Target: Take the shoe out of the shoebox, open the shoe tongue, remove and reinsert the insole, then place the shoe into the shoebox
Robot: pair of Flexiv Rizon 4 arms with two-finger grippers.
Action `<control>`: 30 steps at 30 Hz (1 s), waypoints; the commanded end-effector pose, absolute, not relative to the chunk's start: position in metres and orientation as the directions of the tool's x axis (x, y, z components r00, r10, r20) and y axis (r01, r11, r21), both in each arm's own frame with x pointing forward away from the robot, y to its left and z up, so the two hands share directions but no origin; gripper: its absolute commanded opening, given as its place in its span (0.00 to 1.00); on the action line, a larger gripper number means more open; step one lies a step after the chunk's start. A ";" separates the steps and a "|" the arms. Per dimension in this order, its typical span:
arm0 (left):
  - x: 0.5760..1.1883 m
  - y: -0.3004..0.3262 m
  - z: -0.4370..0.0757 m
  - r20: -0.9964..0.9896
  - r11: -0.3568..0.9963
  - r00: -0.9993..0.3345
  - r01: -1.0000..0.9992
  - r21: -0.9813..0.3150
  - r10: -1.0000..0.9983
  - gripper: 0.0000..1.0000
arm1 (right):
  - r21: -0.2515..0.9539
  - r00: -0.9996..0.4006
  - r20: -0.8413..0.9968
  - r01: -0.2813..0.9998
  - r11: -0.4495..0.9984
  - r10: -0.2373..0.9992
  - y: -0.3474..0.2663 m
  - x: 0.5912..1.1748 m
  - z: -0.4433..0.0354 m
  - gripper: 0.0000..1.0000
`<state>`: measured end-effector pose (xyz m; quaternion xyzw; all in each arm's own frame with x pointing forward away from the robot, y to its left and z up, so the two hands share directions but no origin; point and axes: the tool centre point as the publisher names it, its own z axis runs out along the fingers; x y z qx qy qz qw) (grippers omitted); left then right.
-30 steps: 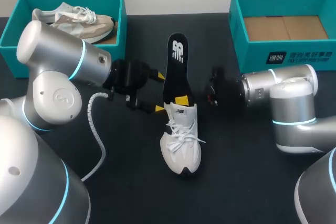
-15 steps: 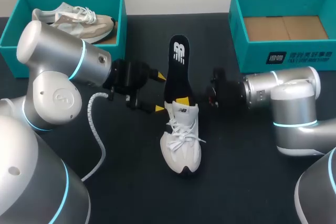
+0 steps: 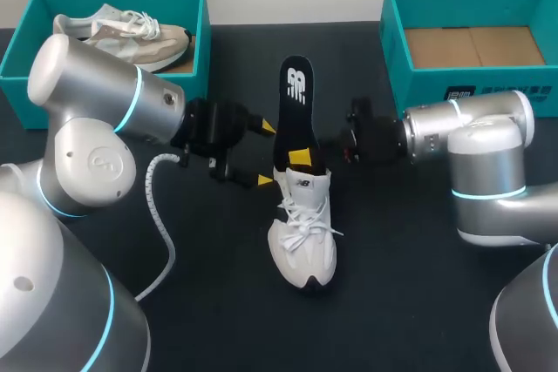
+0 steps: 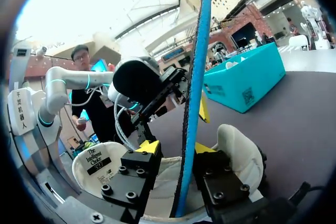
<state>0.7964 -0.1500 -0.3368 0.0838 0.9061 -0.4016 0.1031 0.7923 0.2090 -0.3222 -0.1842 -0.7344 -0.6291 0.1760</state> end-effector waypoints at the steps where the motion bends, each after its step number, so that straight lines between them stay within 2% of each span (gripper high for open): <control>1: 0.796 -0.151 -0.337 -0.255 0.666 -0.965 0.235 -0.708 0.069 1.00 | 0.860 -0.873 0.485 0.485 0.156 0.043 0.213 0.800 -0.318 0.35; 4: 0.796 -0.151 -0.337 -0.255 0.666 -0.965 0.235 -0.708 0.069 1.00 | 0.851 -0.868 0.495 0.492 0.182 0.035 0.213 0.804 -0.319 0.21; 5: 0.796 -0.151 -0.337 -0.255 0.666 -0.965 0.235 -0.708 0.069 1.00 | 0.847 -0.865 0.500 0.497 0.188 0.034 0.213 0.804 -0.320 0.08; 6: 0.796 -0.151 -0.337 -0.255 0.666 -0.965 0.235 -0.708 0.069 1.00 | 0.841 -0.861 0.507 0.503 0.200 0.032 0.212 0.804 -0.320 0.00; 21: 0.796 -0.151 -0.337 -0.255 0.666 -0.965 0.235 -0.708 0.069 1.00 | 0.723 -0.761 0.646 0.634 0.274 0.055 0.209 0.767 -0.351 0.00; 30: 0.796 -0.151 -0.337 -0.255 0.666 -0.965 0.235 -0.708 0.069 1.00 | 0.723 -0.761 0.644 0.638 0.264 0.076 0.207 0.762 -0.349 0.00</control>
